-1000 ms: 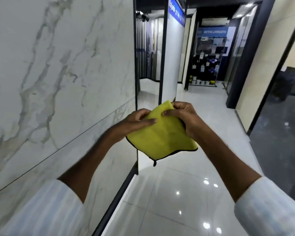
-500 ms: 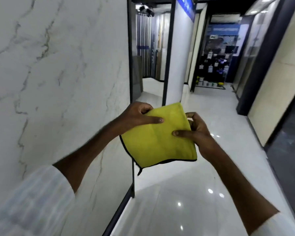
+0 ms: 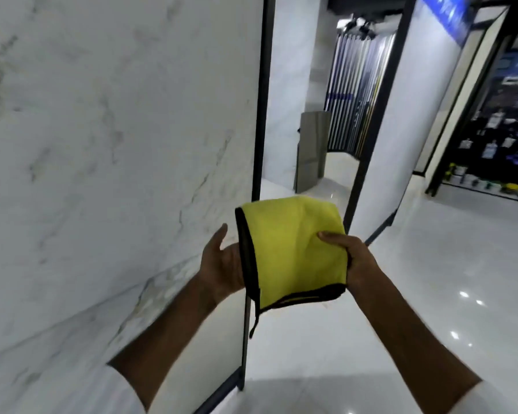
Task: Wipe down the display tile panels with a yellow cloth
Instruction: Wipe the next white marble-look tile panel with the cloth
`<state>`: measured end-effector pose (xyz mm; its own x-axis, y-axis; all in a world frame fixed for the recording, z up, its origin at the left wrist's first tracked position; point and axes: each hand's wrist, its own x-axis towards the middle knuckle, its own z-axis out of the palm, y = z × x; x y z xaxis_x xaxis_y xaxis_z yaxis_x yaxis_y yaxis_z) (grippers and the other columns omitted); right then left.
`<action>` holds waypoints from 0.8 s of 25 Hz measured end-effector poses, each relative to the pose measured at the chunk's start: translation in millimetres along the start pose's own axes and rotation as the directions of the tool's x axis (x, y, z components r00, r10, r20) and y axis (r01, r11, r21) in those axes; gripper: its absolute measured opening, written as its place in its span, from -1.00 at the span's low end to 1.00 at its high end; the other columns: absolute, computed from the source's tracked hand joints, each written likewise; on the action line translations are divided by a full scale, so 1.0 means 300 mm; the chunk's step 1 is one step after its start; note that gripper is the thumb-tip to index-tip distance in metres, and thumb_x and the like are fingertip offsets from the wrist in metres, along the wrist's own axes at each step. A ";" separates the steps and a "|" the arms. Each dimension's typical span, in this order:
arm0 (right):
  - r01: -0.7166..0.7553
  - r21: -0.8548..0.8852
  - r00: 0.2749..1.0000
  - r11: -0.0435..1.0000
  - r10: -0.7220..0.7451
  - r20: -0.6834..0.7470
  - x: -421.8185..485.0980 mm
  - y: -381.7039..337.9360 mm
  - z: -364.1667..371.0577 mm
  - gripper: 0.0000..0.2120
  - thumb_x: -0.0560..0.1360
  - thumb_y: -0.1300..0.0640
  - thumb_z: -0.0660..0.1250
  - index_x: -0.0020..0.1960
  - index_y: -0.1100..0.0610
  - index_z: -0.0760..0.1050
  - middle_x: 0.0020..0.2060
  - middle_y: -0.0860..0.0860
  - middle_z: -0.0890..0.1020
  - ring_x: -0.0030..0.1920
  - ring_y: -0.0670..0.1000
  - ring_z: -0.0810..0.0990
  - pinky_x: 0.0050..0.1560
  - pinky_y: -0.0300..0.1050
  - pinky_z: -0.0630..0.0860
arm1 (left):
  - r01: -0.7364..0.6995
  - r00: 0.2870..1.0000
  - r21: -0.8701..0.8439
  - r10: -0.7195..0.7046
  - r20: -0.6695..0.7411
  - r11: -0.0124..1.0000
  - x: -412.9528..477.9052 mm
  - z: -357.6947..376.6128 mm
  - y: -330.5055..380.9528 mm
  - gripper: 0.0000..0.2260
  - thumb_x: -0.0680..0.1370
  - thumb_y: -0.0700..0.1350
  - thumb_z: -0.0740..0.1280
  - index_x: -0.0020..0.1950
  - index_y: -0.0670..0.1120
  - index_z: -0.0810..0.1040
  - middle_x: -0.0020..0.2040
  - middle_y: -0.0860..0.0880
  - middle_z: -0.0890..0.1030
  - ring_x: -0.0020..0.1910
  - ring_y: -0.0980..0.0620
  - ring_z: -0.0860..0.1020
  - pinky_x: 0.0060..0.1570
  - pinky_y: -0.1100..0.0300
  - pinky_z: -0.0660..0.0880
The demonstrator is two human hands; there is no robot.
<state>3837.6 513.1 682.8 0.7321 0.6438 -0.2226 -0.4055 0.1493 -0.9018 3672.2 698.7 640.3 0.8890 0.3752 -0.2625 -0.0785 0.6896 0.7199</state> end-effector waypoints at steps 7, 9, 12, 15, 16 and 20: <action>-0.080 0.021 0.997 0.997 0.079 0.008 0.357 -0.069 0.015 -0.84 0.53 0.22 0.46 0.06 0.28 0.64 -0.16 0.16 0.76 -0.27 0.15 0.75 -0.38 -0.02 0.66 | -0.112 0.994 0.009 0.112 -0.011 0.994 0.274 -0.049 0.129 -0.35 0.56 0.32 0.26 0.41 -0.16 0.59 0.29 -0.20 0.66 0.16 -0.15 0.68 0.16 -0.04 0.61; -0.073 -0.013 0.997 0.997 0.073 0.005 0.451 -0.056 0.016 -0.76 0.53 0.22 0.45 0.16 0.29 0.63 -0.06 0.17 0.76 -0.16 0.16 0.77 -0.27 0.00 0.69 | -0.136 0.989 0.174 0.144 -0.038 0.975 0.337 -0.046 0.157 -0.43 0.54 0.24 0.38 0.35 -0.16 0.59 0.13 -0.13 0.74 0.05 -0.08 0.71 -0.01 0.06 0.66; -0.292 -0.206 0.955 0.934 0.298 0.000 0.570 0.043 -0.013 -0.62 0.48 0.18 0.48 0.27 0.25 0.58 0.08 0.14 0.71 0.05 0.20 0.69 -0.03 0.02 0.61 | -0.111 0.976 0.411 0.177 -0.126 0.905 0.417 -0.129 0.071 -0.33 0.37 0.13 0.65 0.36 -0.16 0.59 0.19 -0.12 0.72 0.13 -0.08 0.71 0.10 0.04 0.66; -0.308 -0.350 0.935 0.885 0.349 0.061 0.639 -0.030 0.019 -0.69 0.37 0.20 0.51 0.08 0.18 0.56 -0.09 0.10 0.57 -0.12 0.10 0.55 -0.25 -0.10 0.50 | -0.198 0.928 0.426 0.309 -0.207 0.882 0.431 -0.097 0.090 -0.68 0.59 -0.06 0.47 0.29 -0.16 0.64 0.17 -0.14 0.73 0.04 -0.02 0.73 -0.01 0.15 0.67; -0.172 -0.311 0.965 0.935 0.223 0.136 0.674 -0.093 0.041 -0.53 0.28 0.24 0.56 0.16 0.19 0.54 -0.04 0.14 0.61 -0.08 0.13 0.60 -0.23 -0.08 0.54 | -0.291 0.902 0.430 0.395 -0.175 0.855 0.428 -0.040 0.152 -0.73 0.60 -0.11 0.44 0.27 -0.18 0.65 0.16 -0.15 0.73 0.05 -0.02 0.72 0.00 0.16 0.66; 0.539 0.086 0.719 0.838 -0.511 0.472 0.732 -0.348 0.100 -0.18 0.34 0.42 0.54 0.48 0.02 0.31 0.10 0.00 0.73 0.17 0.07 0.69 0.08 0.03 0.68 | -0.697 0.551 0.513 0.832 -0.065 0.501 0.387 0.186 0.395 -0.82 0.46 -0.18 0.48 0.06 -0.09 0.72 -0.03 0.00 0.77 -0.05 0.07 0.71 -0.02 0.19 0.65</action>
<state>4024.3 661.6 739.1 0.4747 0.7407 0.4755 0.0074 0.5368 -0.8437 3791.3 789.6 730.9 0.3951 0.8206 0.4129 -0.4273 -0.2337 0.8734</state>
